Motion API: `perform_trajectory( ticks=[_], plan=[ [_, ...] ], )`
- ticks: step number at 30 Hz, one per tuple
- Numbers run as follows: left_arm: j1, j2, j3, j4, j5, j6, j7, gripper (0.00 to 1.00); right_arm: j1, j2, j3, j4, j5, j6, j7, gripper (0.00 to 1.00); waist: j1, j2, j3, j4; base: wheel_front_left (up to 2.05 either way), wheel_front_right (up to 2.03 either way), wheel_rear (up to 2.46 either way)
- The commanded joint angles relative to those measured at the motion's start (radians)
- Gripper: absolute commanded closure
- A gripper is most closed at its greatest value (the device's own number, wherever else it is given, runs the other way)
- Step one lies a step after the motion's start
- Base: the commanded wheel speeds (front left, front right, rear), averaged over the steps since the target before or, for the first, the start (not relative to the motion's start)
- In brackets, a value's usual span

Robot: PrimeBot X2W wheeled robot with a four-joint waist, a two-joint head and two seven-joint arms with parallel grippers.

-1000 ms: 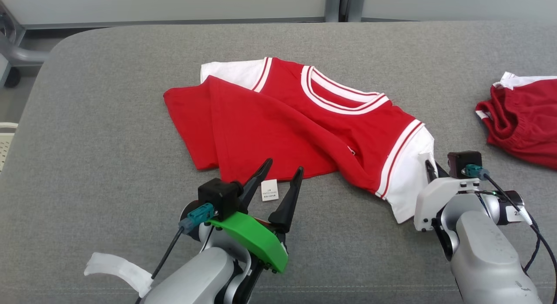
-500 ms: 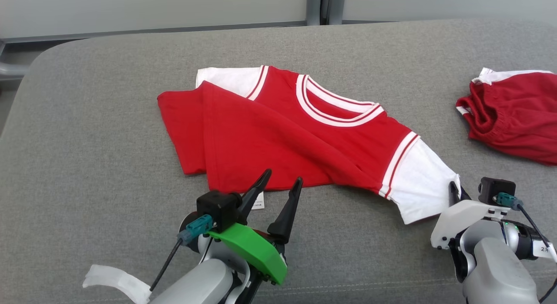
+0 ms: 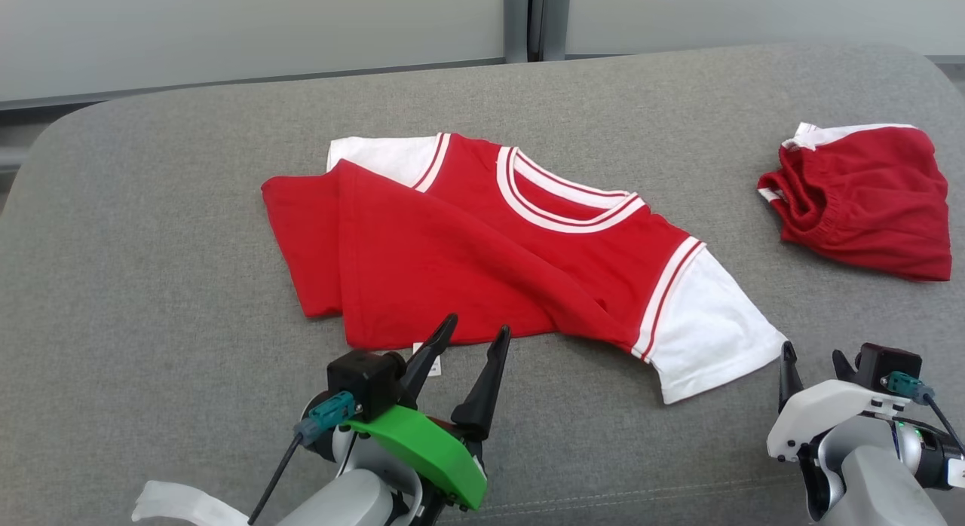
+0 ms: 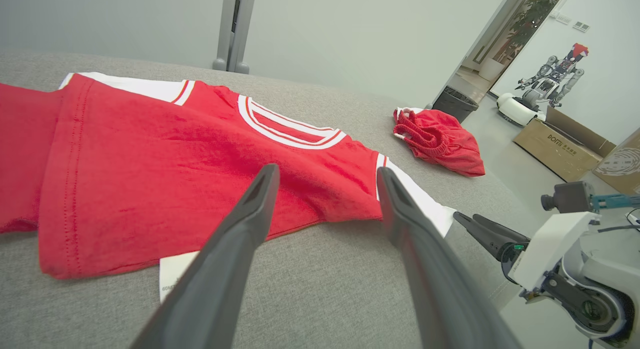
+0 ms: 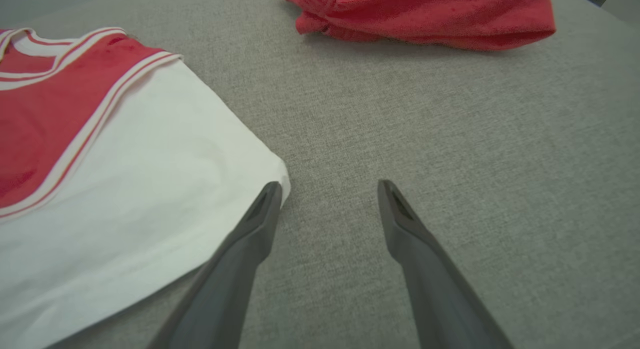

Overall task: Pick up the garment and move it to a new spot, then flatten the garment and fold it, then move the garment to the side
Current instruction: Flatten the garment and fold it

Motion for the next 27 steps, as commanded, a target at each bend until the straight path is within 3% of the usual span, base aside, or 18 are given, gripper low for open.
perform_trajectory(
  ticks=[1, 12, 21, 27],
  plan=[
    [0.012, 0.006, 0.007, -0.003, -0.004, 0.004, -0.003, 0.0, 0.01, -0.005, 0.003, -0.016, 0.006, -0.001, -0.007, 0.0, 0.0, -0.0001, -0.01, -0.008, 0.0, 0.0, 0.0],
    [-0.039, 0.018, 0.046, 0.063, -0.03, 0.008, 0.015, 0.0, 0.057, -0.007, 0.077, -0.265, 0.053, -0.001, 0.008, 0.0, 0.0, -0.0001, -0.041, -0.04, 0.0, 0.0, 0.0],
    [-0.038, 0.045, 0.13, 0.245, -0.091, 0.046, 0.021, 0.0, 0.145, 0.002, 0.11, -0.541, 0.083, -0.001, 0.105, 0.0, 0.0, -0.0001, -0.001, -0.071, 0.0, 0.0, 0.0],
    [-0.022, 0.027, 0.169, 0.374, -0.159, 0.023, 0.045, 0.0, 0.182, 0.008, 0.118, -0.674, 0.099, -0.001, 0.157, 0.0, 0.0, -0.0001, 0.032, -0.088, 0.0, 0.0, 0.0]
  ],
)
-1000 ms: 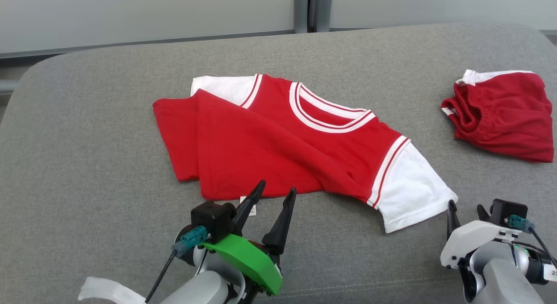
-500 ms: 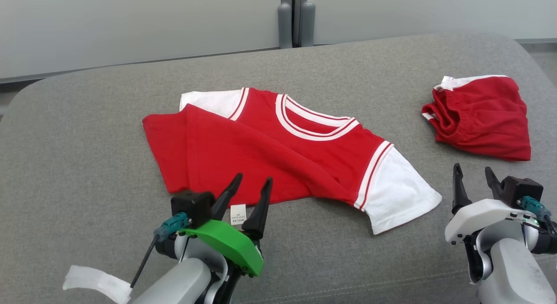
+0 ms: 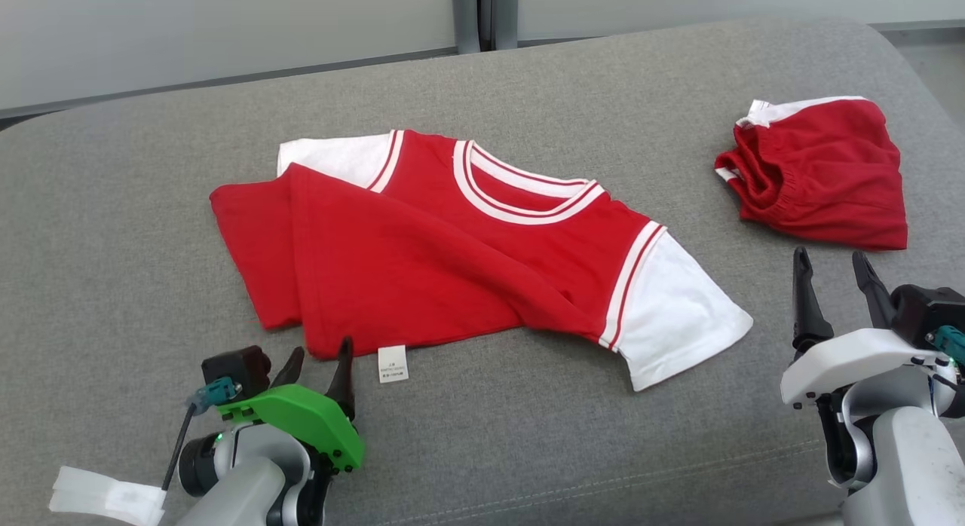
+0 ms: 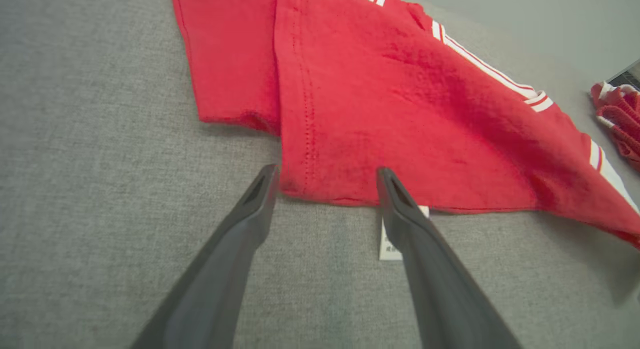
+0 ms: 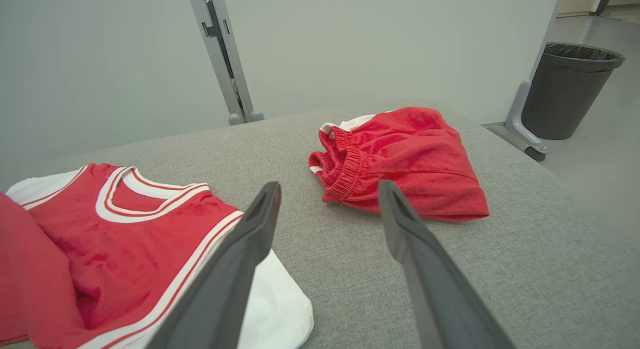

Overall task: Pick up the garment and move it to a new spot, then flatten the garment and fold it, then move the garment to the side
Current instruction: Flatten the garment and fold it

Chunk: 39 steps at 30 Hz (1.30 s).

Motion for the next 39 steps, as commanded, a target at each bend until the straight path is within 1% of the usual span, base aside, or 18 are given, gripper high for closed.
perform_trajectory(
  ticks=[1, 9, 14, 16, 17, 18, 24, 29, 36, 39],
  plan=[
    [0.0, -0.004, 0.01, 0.021, -0.01, -0.01, -0.001, 0.0, 0.01, -0.001, 0.002, -0.016, 0.011, -0.001, 0.007, 0.0, 0.0, 0.0, 0.017, -0.012, 0.0, 0.0, 0.0],
    [-0.047, -0.037, 0.054, 0.128, -0.037, -0.068, -0.027, 0.0, 0.022, 0.003, -0.003, -0.1, 0.01, -0.001, 0.04, 0.0, 0.0, 0.0, 0.053, -0.026, 0.0, 0.0, 0.0],
    [-0.064, -0.047, 0.064, 0.17, -0.04, -0.088, -0.033, 0.0, 0.025, 0.004, -0.005, -0.119, 0.006, -0.001, 0.05, 0.0, 0.0, 0.0, 0.059, -0.028, 0.0, 0.0, 0.0],
    [-0.069, -0.051, 0.063, 0.19, -0.037, -0.099, -0.033, 0.67, 0.028, 0.005, -0.005, -0.124, 0.006, -0.001, 0.053, 0.0, 0.0, 0.0, 0.06, -0.028, 0.0, 0.0, 0.0],
    [-0.07, -0.054, 0.063, 0.195, -0.037, -0.108, -0.035, 0.89, 0.029, 0.005, -0.007, -0.126, 0.005, -0.001, 0.054, 0.0, 0.0, 0.0, 0.06, -0.026, 0.0, 0.0, 0.0],
    [-0.073, -0.056, 0.065, 0.198, -0.036, -0.116, -0.037, 1.0, 0.03, 0.005, -0.011, -0.128, 0.004, -0.001, 0.053, 0.0, 0.0, 0.0, 0.059, -0.022, 0.0, 0.0, 0.0],
    [-0.052, -0.066, 0.058, 0.191, -0.019, -0.158, -0.042, 1.0, 0.04, 0.007, -0.023, -0.122, 0.002, -0.001, 0.047, 0.0, 0.0, 0.0, 0.041, 0.014, 0.0, 0.0, 0.0],
    [-0.022, -0.039, 0.062, 0.159, -0.014, -0.164, -0.045, 1.0, 0.046, 0.007, -0.025, -0.127, 0.003, -0.001, 0.05, 0.0, 0.0, 0.0, 0.021, 0.052, 0.0, 0.0, 0.0],
    [0.05, 0.029, 0.079, 0.082, -0.018, -0.125, -0.046, 1.0, 0.062, 0.008, -0.025, -0.122, 0.017, -0.001, 0.053, 0.0, 0.0, 0.0, 0.005, 0.092, 0.0, 0.0, 0.0],
    [0.083, 0.04, 0.083, 0.051, -0.03, -0.109, -0.04, 1.0, 0.063, 0.007, -0.025, -0.118, 0.021, -0.001, 0.053, 0.0, 0.0, 0.0, 0.0, 0.099, 0.0, 0.0, 0.0]
  ],
)
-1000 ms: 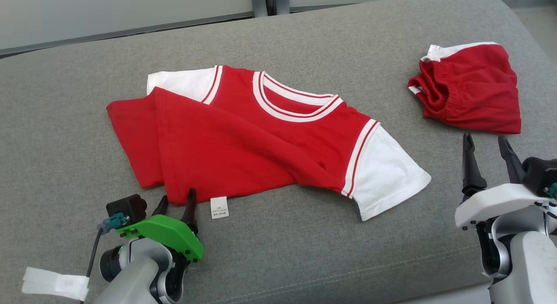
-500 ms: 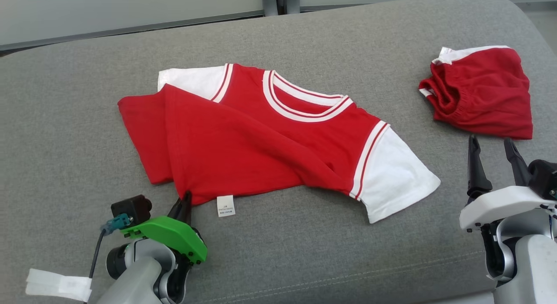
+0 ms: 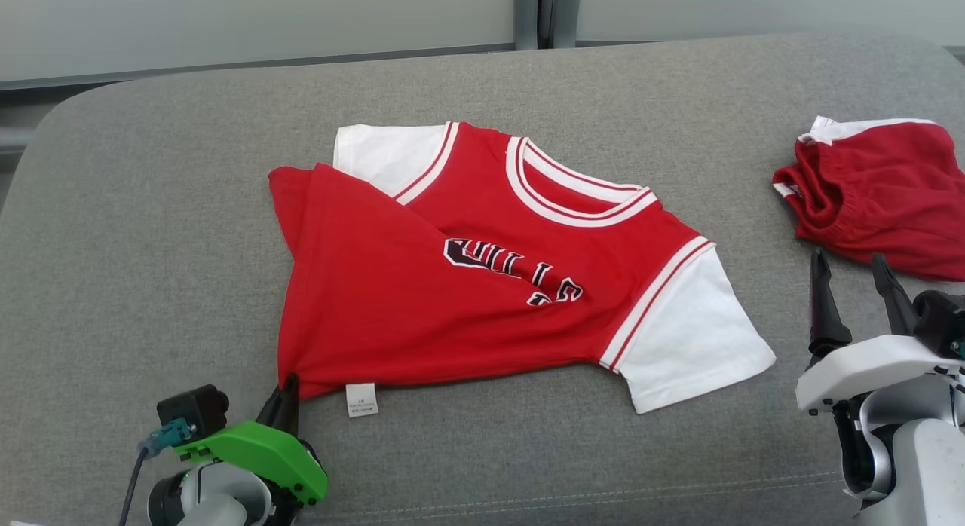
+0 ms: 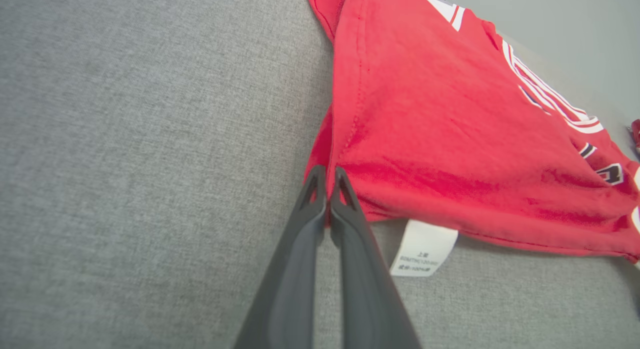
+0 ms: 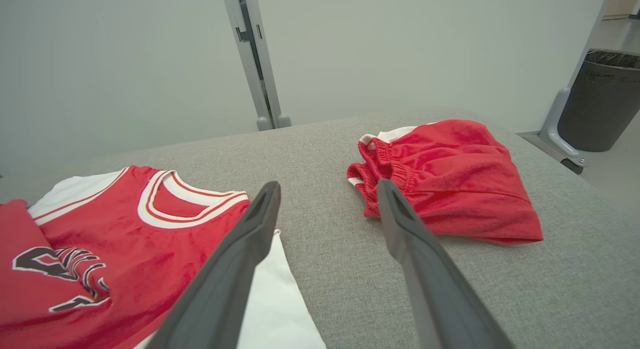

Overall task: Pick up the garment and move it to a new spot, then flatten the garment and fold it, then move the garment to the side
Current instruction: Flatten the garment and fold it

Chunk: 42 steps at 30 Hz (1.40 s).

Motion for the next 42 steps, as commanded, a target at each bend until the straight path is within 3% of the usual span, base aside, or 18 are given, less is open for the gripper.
perform_trajectory(
  ticks=[1, 10, 12, 13, 23, 30, 42],
  plan=[
    [0.023, 0.004, 0.003, -0.014, -0.012, 0.014, 0.004, 1.0, 0.011, -0.002, -0.001, 0.004, 0.009, -0.001, -0.001, 0.0, 0.0, 0.0, -0.008, 0.008, 0.0, 0.0, 0.0],
    [0.068, -0.01, 0.007, -0.032, -0.033, 0.059, 0.023, 1.0, 0.009, -0.002, 0.013, 0.008, 0.004, -0.001, 0.007, 0.0, 0.0, 0.0, -0.024, -0.009, 0.0, 0.0, 0.0],
    [0.073, -0.009, 0.01, -0.03, -0.036, 0.065, 0.021, 0.42, 0.012, -0.002, 0.015, 0.01, 0.004, -0.001, 0.009, 0.0, 0.0, 0.0, -0.028, -0.015, 0.0, 0.0, 0.0],
    [0.075, -0.009, 0.011, -0.028, -0.037, 0.067, 0.02, 0.0, 0.014, -0.002, 0.015, 0.01, 0.005, -0.001, 0.008, 0.0, 0.0, 0.0, -0.03, -0.017, 0.0, 0.0, 0.0],
    [0.096, 0.023, 0.035, -0.04, -0.02, 0.071, 0.005, 0.0, 0.034, -0.002, 0.005, 0.006, 0.001, -0.001, 0.001, 0.0, 0.0, 0.0, -0.062, -0.017, 0.0, 0.0, 0.0],
    [0.126, 0.067, 0.097, -0.196, 0.062, 0.103, -0.008, 0.0, 0.061, -0.002, 0.011, -0.034, -0.01, -0.001, 0.0, 0.0, 0.0, 0.0, -0.115, -0.001, 0.0, 0.0, 0.0],
    [0.293, 0.089, 0.213, -0.554, 0.234, 0.201, -0.008, 0.0, 0.127, -0.001, 0.088, -0.125, -0.013, -0.001, 0.037, 0.0, 0.0, 0.0, -0.169, -0.002, 0.0, 0.0, 0.0]
  ],
)
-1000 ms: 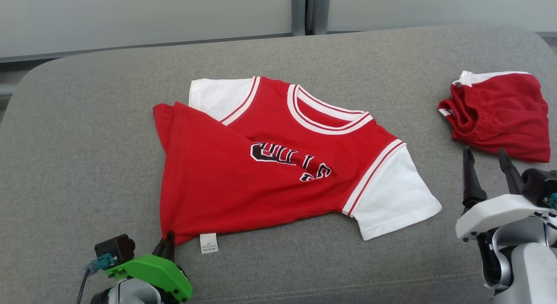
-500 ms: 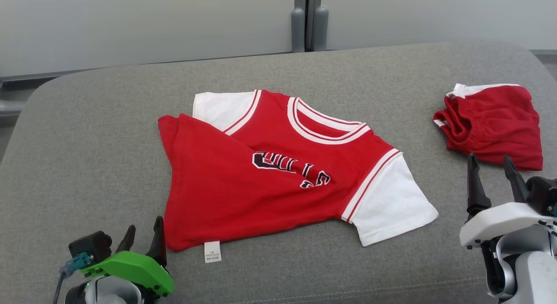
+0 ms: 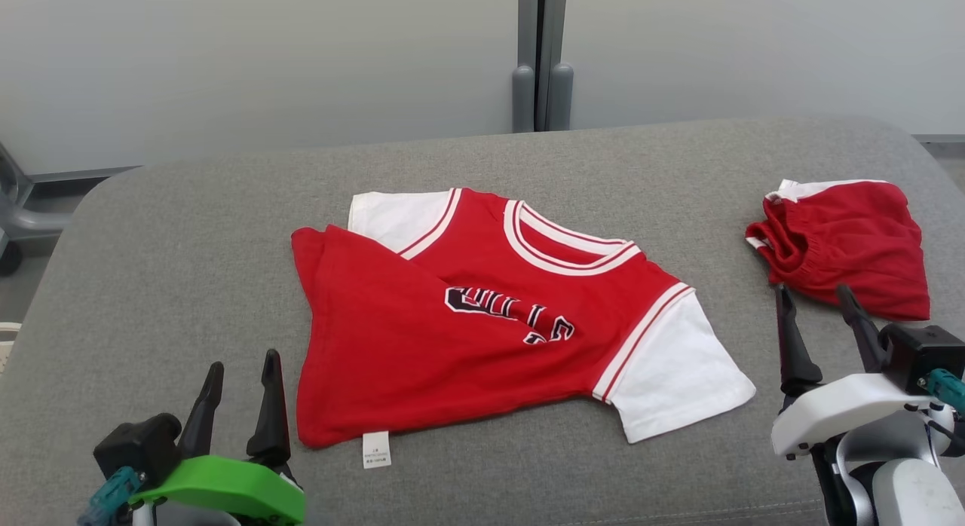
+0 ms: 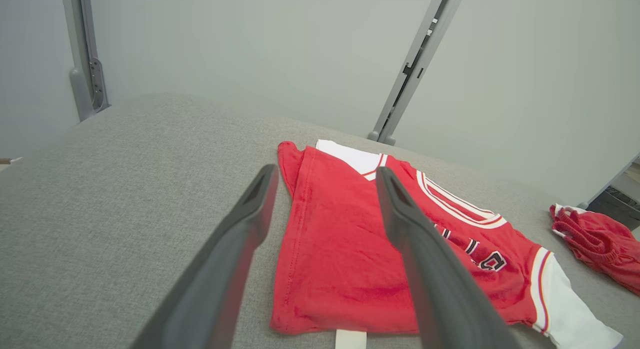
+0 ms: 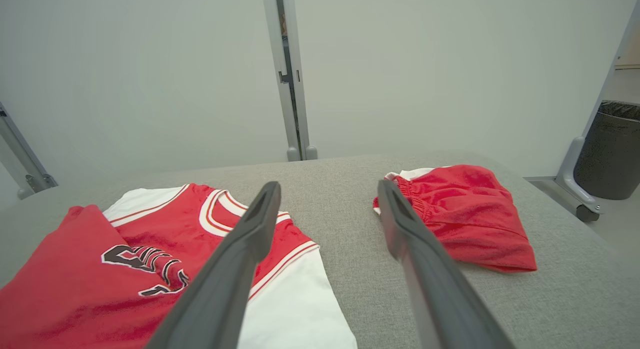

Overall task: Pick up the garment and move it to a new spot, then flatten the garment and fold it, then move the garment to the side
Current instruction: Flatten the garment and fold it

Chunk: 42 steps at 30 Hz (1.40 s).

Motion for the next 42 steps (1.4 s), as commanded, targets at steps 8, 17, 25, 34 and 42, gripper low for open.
perform_trajectory(
  ticks=[8, 17, 25, 34, 42],
  plan=[
    [0.128, 0.024, 0.073, -0.092, 0.059, 0.014, -0.003, 0.0, 0.065, -0.001, 0.061, -0.042, -0.006, -0.001, 0.024, 0.0, 0.0, 0.0, -0.022, -0.003, 0.0, 0.0, 0.0],
    [0.186, 0.017, 0.089, -0.118, 0.091, 0.015, -0.003, 0.0, 0.107, -0.002, 0.098, -0.052, 0.014, -0.001, 0.025, 0.0, 0.0, 0.0, -0.033, 0.003, 0.0, 0.0, 0.0],
    [0.192, 0.015, 0.075, -0.112, 0.096, 0.017, -0.001, 0.0, 0.114, -0.002, 0.102, -0.053, 0.024, -0.001, 0.021, 0.0, 0.0, 0.0, -0.032, 0.0, 0.0, 0.0, 0.0],
    [0.161, 0.037, 0.064, -0.111, 0.109, 0.009, 0.019, 0.0, 0.1, -0.001, 0.108, -0.047, 0.024, -0.001, 0.025, 0.0, 0.0, 0.0, -0.036, 0.003, 0.0, 0.0, 0.0],
    [0.144, 0.043, 0.06, -0.105, 0.106, 0.005, 0.029, 0.0, 0.097, -0.002, 0.116, -0.043, 0.027, -0.001, 0.028, 0.0, 0.0, 0.0, -0.037, 0.004, 0.0, 0.0, 0.0]
  ],
)
